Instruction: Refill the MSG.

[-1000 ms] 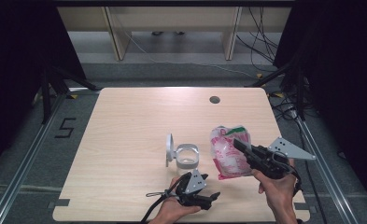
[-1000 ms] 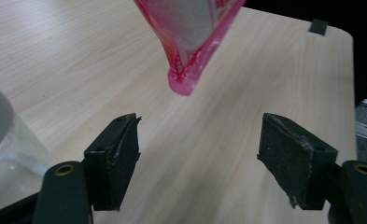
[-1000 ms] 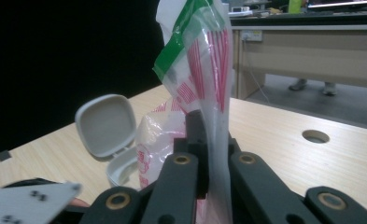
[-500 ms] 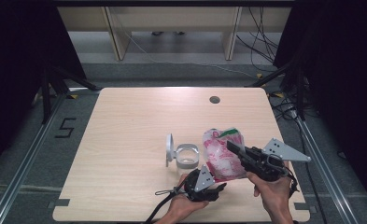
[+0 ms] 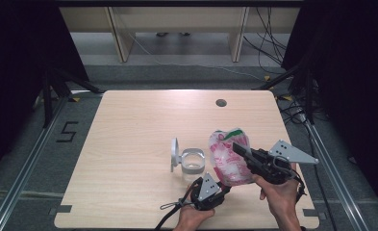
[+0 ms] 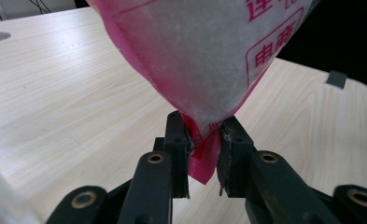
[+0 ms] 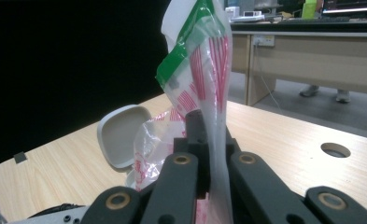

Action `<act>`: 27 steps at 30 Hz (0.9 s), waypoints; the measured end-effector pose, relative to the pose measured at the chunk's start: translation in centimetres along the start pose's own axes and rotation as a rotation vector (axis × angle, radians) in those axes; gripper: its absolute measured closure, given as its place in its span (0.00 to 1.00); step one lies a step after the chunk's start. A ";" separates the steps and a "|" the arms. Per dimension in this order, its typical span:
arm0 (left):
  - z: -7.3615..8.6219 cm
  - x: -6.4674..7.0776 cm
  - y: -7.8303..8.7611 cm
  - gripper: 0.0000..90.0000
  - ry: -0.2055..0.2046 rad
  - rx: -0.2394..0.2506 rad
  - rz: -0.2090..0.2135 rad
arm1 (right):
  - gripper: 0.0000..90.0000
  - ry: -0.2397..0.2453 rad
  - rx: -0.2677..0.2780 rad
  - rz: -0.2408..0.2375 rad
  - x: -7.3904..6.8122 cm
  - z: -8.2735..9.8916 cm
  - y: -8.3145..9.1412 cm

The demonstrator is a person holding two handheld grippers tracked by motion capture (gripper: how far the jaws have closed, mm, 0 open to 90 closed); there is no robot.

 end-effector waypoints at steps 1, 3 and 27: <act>0.0 -0.1 0.0 0.84 -0.005 -0.016 -0.010 | 1.00 -0.018 -0.006 0.002 -0.1 0.0 -0.1; -0.1 0.3 -0.3 0.84 0.035 0.019 0.002 | 1.00 -0.004 -0.009 0.004 0.1 -0.2 -0.5; -0.4 0.6 -1.1 0.86 0.094 0.035 -0.039 | 1.00 0.036 -0.078 -0.004 -0.9 -1.0 -4.8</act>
Point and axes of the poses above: each handheld gripper's, and its own axes: y roughly backward along the jaws, z roughly out of its underside, x roughly to its right, the point moved 4 cm from there along -y, roughly forward along the jaws, and after that the axes turned 8 degrees about -y, right-handed, at the moved point
